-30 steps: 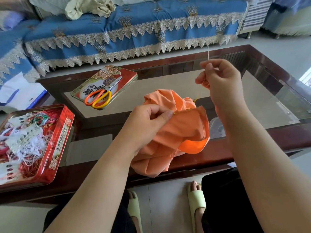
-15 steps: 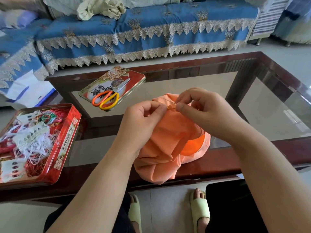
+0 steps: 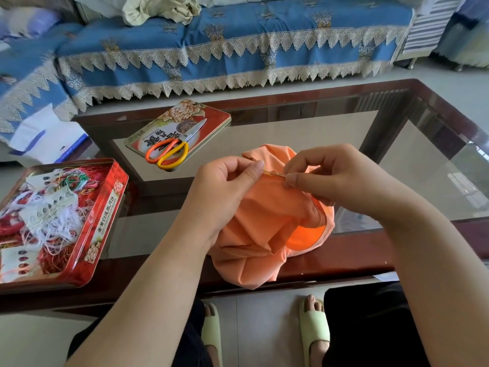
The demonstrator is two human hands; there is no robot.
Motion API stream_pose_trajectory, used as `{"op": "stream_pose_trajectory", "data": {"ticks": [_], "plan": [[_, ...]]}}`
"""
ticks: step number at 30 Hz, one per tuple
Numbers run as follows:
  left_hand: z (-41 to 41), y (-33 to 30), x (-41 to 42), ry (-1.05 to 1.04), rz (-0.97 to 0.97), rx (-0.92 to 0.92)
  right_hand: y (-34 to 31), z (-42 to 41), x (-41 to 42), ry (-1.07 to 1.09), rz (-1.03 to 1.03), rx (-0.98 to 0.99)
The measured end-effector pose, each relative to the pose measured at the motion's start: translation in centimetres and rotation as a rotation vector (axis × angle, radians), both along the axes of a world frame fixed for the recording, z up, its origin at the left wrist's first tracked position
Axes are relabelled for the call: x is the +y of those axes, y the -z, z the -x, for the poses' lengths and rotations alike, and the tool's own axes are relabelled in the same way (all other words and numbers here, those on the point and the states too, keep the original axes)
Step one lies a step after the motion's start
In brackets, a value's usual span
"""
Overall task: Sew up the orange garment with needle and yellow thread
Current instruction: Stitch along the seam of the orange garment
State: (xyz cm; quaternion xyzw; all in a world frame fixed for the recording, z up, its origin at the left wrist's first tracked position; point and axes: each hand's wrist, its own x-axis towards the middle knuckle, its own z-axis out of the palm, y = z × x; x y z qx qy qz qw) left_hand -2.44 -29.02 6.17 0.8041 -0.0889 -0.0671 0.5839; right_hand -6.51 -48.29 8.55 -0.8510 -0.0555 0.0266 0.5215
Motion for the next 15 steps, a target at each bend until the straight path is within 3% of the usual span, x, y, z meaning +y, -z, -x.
{"op": "stream_pose_trajectory", "data": {"ticks": [15], "plan": [[-0.08,0.08,-0.13,-0.001,-0.038,-0.004,0.11,-0.12,-0.60,-0.046,0.003,-0.032]]}}
